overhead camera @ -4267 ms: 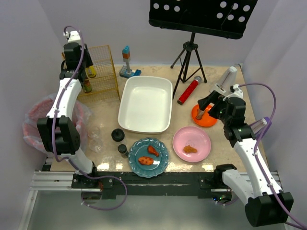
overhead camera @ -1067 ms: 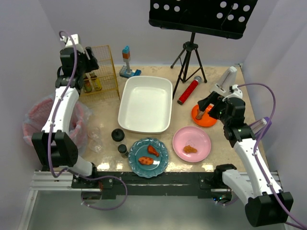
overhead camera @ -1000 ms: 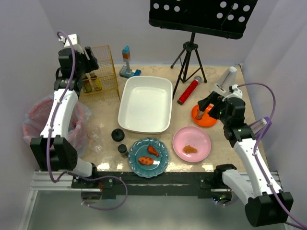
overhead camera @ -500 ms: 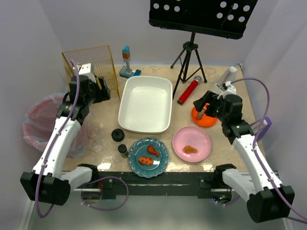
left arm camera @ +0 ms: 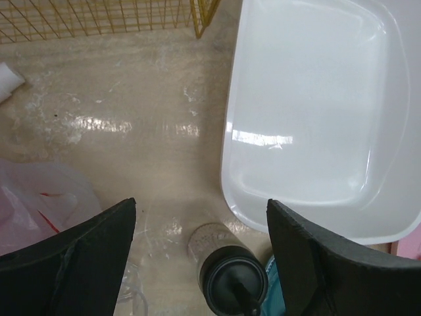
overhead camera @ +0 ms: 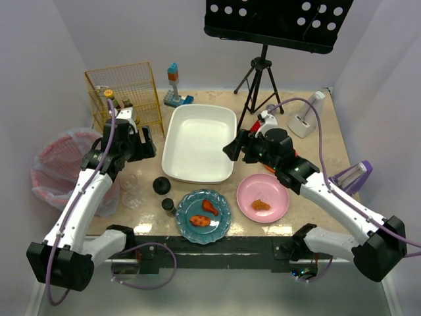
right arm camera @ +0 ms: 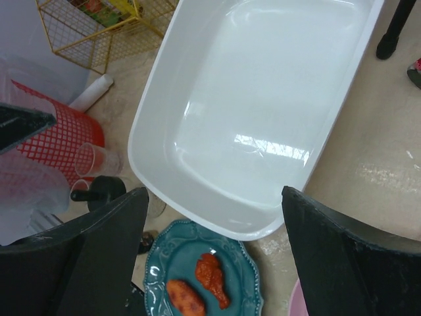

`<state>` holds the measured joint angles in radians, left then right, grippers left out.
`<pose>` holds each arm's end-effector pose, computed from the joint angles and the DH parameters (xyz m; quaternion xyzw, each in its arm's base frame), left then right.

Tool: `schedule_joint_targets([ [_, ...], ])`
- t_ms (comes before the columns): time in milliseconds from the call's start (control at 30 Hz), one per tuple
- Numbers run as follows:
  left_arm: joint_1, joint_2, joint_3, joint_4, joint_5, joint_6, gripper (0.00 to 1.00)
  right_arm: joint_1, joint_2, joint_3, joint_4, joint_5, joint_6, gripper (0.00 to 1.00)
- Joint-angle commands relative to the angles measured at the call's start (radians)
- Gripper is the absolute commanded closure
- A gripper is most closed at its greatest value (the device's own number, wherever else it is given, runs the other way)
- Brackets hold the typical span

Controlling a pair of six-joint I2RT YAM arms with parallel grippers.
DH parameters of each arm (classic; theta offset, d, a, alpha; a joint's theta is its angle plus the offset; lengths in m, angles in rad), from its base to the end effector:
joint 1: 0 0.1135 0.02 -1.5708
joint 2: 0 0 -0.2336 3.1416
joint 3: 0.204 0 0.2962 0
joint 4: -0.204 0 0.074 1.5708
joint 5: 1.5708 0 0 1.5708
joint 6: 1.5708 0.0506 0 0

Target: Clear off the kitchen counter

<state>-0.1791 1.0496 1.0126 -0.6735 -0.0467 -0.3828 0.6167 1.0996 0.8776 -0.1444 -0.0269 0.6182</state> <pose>0.2860 -0.0494 0.2841 -0.1021 0.9030 -0.0952 0.4064 0.2655 0.1899 0.2717 -0.0070 0.8240 0.3370 0.4554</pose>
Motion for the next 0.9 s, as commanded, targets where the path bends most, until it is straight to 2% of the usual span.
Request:
schedule_joint_targets([
  [0,-0.039,-0.049,-0.054,-0.040,0.065,-0.019,0.10,0.002,-0.012,0.012,0.074,0.044,0.040,0.12],
  [133,-0.091,-0.060,-0.080,-0.052,0.077,-0.059,0.00,0.002,-0.018,-0.012,0.075,0.047,0.046,0.12],
  [467,-0.232,-0.046,-0.104,-0.083,0.051,-0.126,0.00,0.002,-0.047,-0.049,0.074,0.056,0.051,0.11],
  [567,-0.281,-0.027,-0.106,-0.116,-0.030,-0.130,0.00,0.002,-0.056,-0.057,0.074,0.056,0.052,0.11],
  [867,-0.319,-0.030,-0.140,-0.159,-0.094,-0.172,0.00,0.002,-0.073,-0.078,0.080,0.053,0.071,0.11],
])
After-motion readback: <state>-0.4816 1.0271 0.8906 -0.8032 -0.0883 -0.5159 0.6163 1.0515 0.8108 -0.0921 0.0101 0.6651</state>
